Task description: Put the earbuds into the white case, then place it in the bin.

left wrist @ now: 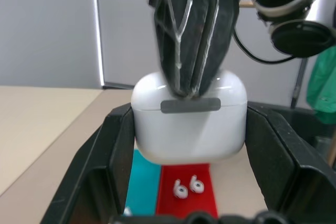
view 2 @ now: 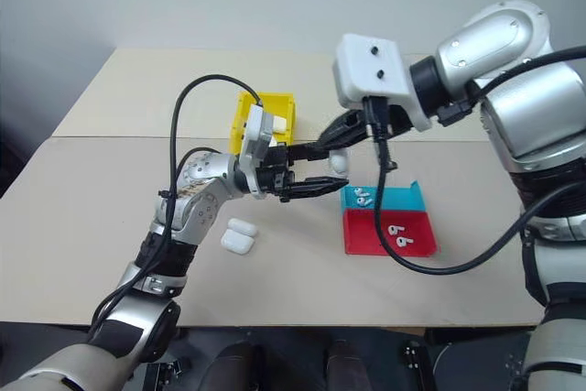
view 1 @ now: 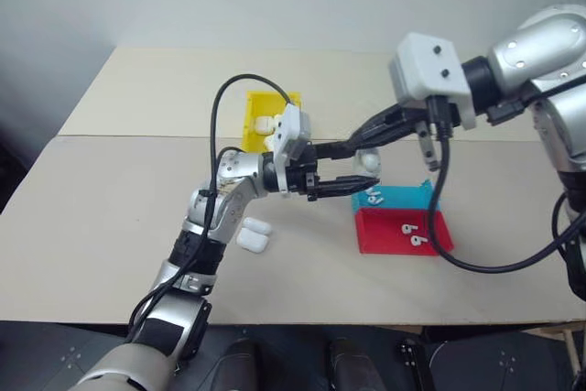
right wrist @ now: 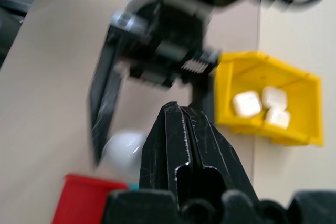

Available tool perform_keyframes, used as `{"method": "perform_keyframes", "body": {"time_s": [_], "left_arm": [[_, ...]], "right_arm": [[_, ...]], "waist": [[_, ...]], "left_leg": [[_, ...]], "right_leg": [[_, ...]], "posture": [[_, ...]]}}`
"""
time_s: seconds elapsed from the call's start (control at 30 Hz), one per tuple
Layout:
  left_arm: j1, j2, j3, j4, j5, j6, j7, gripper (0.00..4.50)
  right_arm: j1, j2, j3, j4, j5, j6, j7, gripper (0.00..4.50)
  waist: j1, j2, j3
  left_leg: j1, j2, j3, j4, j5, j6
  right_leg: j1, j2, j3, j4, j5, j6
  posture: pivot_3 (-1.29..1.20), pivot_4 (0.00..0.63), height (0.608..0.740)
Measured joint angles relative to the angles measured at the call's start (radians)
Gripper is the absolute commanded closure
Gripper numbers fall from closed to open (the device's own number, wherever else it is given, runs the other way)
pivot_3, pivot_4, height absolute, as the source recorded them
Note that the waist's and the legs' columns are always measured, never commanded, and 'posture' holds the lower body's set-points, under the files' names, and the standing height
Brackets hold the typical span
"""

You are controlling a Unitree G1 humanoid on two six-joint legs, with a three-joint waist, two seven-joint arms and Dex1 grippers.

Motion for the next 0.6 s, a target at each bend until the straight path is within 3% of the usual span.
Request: {"method": "perform_keyframes", "body": {"time_s": [0.17,0.27,0.47,0.6], "left_arm": [[0.016,0.002,0.017,-0.017,-0.001,-0.003,0.034,1.68],[0.033,-0.022,0.057,-0.047,0.000,-0.015,0.111,1.68],[0.020,-0.088,0.118,-0.062,0.199,-0.127,0.504,1.68],[-0.027,-0.102,0.163,0.046,0.341,-0.134,0.769,1.68]], "right_arm": [[0.042,-0.007,-0.063,-0.023,0.008,0.024,-0.012,4.48],[0.074,0.047,-0.148,-0.031,0.058,0.159,-0.126,4.48],[0.279,0.120,-0.498,-0.151,0.258,0.497,-0.427,4.48],[0.468,0.149,-0.567,-0.325,0.276,0.568,-0.593,4.48]], "waist": [[0.002,0.000,0.000],[0.002,0.000,0.000],[0.030,0.000,0.000],[0.033,0.000,0.000]], "left_leg": [[0.000,0.000,0.000,0.000,0.000,0.000],[0.000,0.000,0.000,0.000,0.000,0.000],[0.000,0.000,-0.001,0.001,0.000,0.000],[0.000,-0.001,-0.001,0.000,0.000,0.000]], "right_leg": [[0.000,0.000,0.000,0.000,0.000,0.000],[0.000,0.000,0.000,0.001,0.000,0.000],[0.002,-0.001,-0.001,0.001,0.000,0.000],[0.001,-0.001,0.000,0.001,0.000,0.000]], "posture": [[0.00,0.150,0.740],[0.00,0.150,0.740],[0.00,0.150,0.740],[0.00,0.150,0.740]]}}
